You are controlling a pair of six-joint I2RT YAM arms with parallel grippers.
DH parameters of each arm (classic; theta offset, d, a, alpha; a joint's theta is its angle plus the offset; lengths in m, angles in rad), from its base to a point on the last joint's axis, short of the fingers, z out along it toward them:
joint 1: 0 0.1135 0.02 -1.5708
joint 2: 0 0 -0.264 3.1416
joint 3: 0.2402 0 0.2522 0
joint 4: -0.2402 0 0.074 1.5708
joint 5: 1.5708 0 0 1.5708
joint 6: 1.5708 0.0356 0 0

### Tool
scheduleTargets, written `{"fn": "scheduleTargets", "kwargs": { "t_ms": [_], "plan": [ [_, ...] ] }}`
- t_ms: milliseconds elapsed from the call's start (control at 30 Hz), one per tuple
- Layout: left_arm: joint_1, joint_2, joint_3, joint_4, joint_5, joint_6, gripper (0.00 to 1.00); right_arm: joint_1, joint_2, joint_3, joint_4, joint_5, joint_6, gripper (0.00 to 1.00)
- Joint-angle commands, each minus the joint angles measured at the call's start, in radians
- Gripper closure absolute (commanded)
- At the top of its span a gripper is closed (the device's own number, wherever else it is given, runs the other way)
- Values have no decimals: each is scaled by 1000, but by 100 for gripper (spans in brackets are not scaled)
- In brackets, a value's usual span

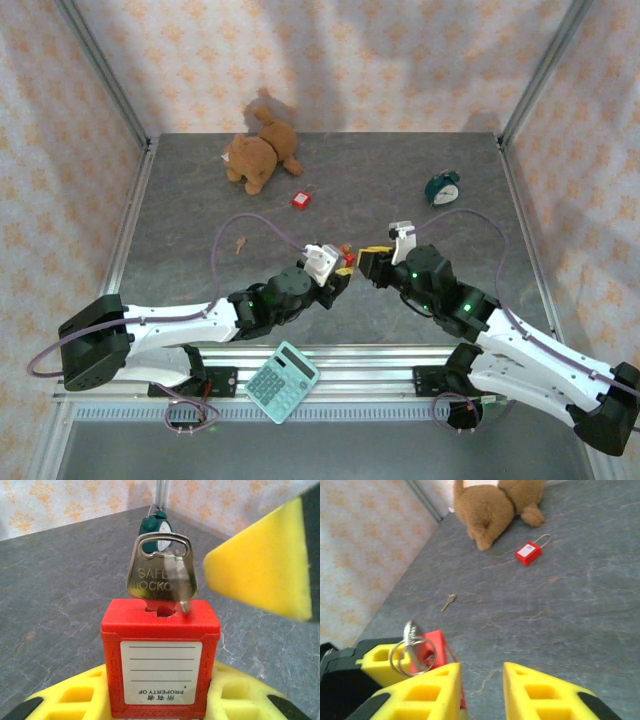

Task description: Unlock with the key

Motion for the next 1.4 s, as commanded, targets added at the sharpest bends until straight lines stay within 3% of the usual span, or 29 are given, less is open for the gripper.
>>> {"fn": "scheduleTargets", "kwargs": {
  "t_ms": [0, 333, 500, 767, 933, 1067, 1200, 1367],
  "plan": [
    [-9, -1, -17, 50, -39, -21, 70, -13, -14, 83, -49, -10, -41, 68],
    [-11, 13, 52, -111, -130, 102, 70, -45, -23, 140, -125, 39, -96, 58],
    [-15, 46, 135, -259, -252, 231, 70, -118, -30, 137, -153, 10, -101, 52],
    [-42, 105, 210, -330, -489, 466, 69, -197, -1, 129, -139, -74, -72, 51],
    [-81, 174, 200, -224, -662, 679, 69, -208, 7, 118, -123, -85, -66, 51],
    [-123, 250, 165, -42, -784, 896, 69, -214, 20, 116, -120, -102, -69, 51],
    [-161, 291, 111, 137, -830, 1050, 69, -223, 32, 106, -110, -122, -68, 51],
    [-191, 321, 83, 184, -845, 1132, 69, -246, 77, 87, -74, -242, -63, 51]
  ]
}}
